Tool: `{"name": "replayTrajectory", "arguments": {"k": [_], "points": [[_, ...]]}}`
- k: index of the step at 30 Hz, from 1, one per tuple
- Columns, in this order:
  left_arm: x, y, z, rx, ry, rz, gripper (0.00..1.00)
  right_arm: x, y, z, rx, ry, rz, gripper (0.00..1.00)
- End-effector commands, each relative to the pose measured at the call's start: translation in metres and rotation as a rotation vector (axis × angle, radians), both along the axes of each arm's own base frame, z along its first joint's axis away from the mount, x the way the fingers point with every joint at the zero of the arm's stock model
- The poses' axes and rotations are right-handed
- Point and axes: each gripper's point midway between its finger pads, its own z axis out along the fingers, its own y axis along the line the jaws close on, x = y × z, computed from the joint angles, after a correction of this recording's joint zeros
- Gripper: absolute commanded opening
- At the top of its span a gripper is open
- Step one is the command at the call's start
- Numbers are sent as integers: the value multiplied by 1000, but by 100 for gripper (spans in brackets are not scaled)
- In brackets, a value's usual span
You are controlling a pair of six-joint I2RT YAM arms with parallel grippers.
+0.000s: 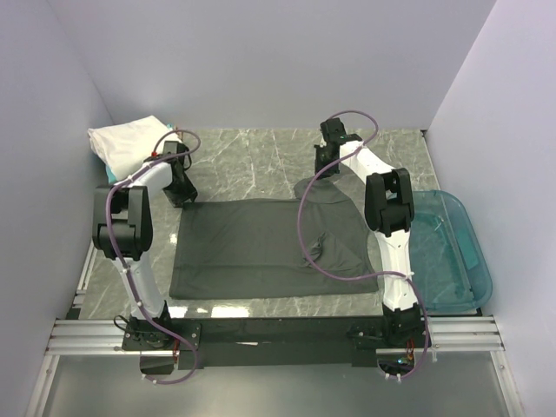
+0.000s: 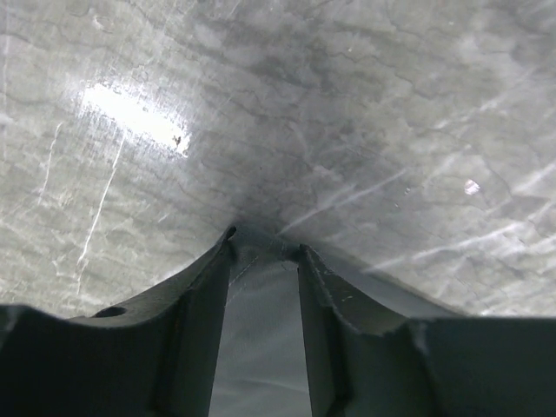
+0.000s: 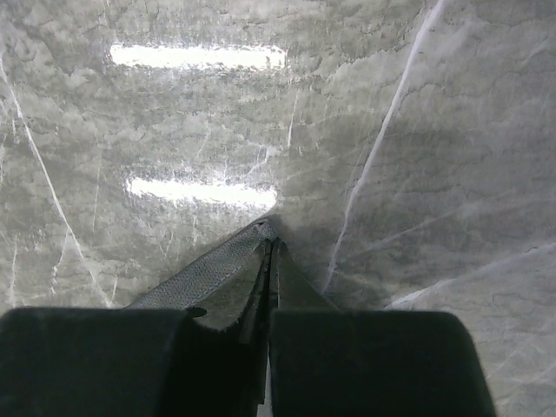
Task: Fold and stack the t-shirts
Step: Fold the tshirt
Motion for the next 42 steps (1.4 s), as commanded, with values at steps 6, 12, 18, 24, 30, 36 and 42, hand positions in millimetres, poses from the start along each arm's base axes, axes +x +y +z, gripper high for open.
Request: {"name": "replayTrajectory", "arguments": {"k": [6, 12, 18, 24, 30, 36, 42], "points": [[11, 9, 4, 42, -16, 21, 39, -3, 6, 27, 19, -29, 16, 0], [10, 13, 1, 58, -5, 35, 39, -4, 6, 27, 20, -27, 22, 0], [14, 14, 4, 62, -15, 39, 39, -6, 7, 26, 24, -23, 26, 0], [13, 13, -4, 56, 1, 36, 36, -6, 8, 26, 26, -21, 27, 0], [11, 11, -11, 49, 15, 29, 21, -7, 8, 26, 28, -17, 25, 0], [12, 10, -9, 47, 9, 13, 1, -3, 7, 36, 41, -23, 3, 0], [21, 6, -3, 25, -13, -14, 1, 9, -3, 53, 54, -49, -39, 0]]}}
